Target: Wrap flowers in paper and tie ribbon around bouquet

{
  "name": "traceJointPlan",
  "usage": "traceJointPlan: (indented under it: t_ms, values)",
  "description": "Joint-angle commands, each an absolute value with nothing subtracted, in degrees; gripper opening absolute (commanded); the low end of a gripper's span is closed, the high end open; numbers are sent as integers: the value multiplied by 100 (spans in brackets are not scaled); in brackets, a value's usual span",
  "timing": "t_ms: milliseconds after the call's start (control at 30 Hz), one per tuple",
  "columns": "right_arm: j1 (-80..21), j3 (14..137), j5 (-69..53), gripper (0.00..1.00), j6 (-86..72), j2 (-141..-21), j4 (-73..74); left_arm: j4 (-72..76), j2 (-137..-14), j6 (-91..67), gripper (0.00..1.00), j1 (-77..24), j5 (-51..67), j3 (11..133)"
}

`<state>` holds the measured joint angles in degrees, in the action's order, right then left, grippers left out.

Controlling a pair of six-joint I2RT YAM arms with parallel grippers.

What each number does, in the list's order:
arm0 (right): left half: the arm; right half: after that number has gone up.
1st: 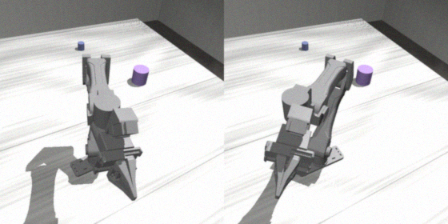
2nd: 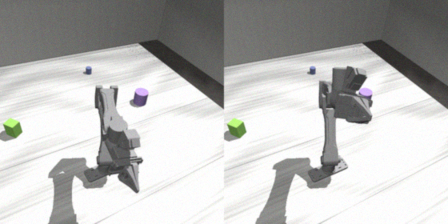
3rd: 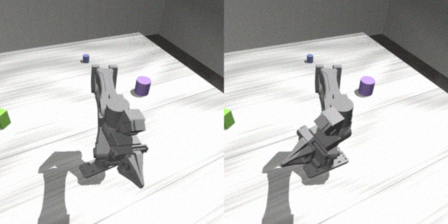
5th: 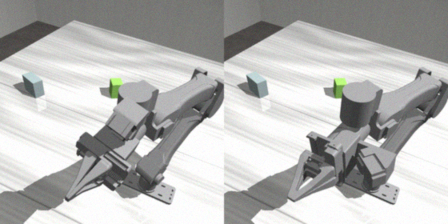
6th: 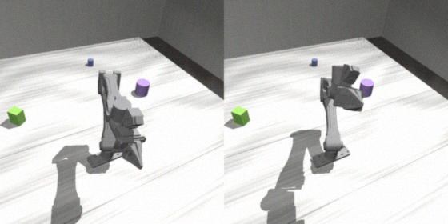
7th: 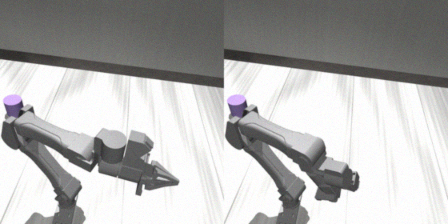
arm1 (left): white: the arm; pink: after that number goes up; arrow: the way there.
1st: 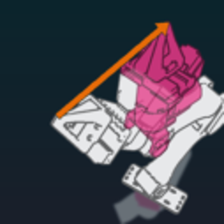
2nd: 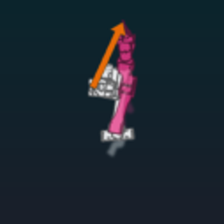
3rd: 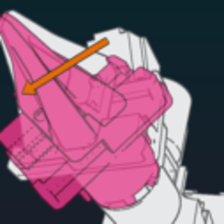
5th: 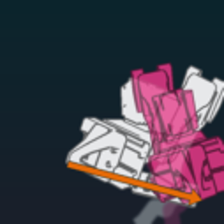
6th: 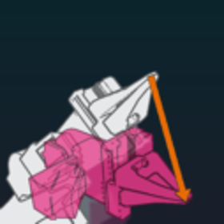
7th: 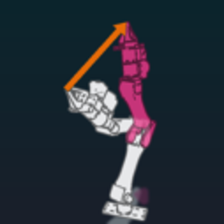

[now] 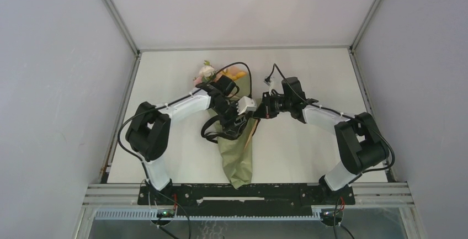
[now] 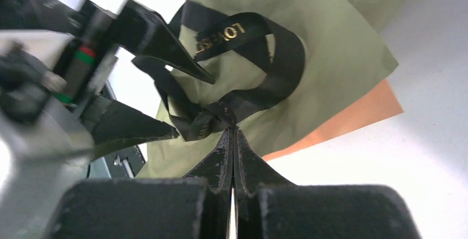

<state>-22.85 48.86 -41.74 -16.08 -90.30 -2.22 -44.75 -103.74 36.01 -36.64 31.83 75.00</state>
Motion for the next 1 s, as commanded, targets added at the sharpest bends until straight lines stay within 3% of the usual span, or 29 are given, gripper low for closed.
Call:
traceJointPlan:
  t_ms: [0,133,400,533,667,800,967]
  values:
    - [-2250,5170,-3797,0,-1775,-9229,-248,-4083,-10225,2962,65,-3315,2936,7912]
    - [-2250,5194,-3683,0,-1936,-9284,-361,-4186,-10122,2938,66,-3165,2826,7989]
    - [-2353,5188,-3741,0,-2124,-9344,-541,-4240,-9844,3002,84,-3364,3210,7817]
    - [-2370,5194,-3851,0,-2258,-9314,-663,-3917,-10039,2869,99,-3487,3172,7751]
    - [-2366,5194,-3867,0,-2412,-9250,-804,-3540,-10216,2751,100,-3562,3209,7761]
    - [-2329,5190,-3894,0,-2579,-9273,-948,-3182,-10422,2593,89,-3676,3018,7788]
    - [-2299,5187,-3770,0,-2652,-9277,-954,-3269,-10678,2563,58,-3673,3083,7894]
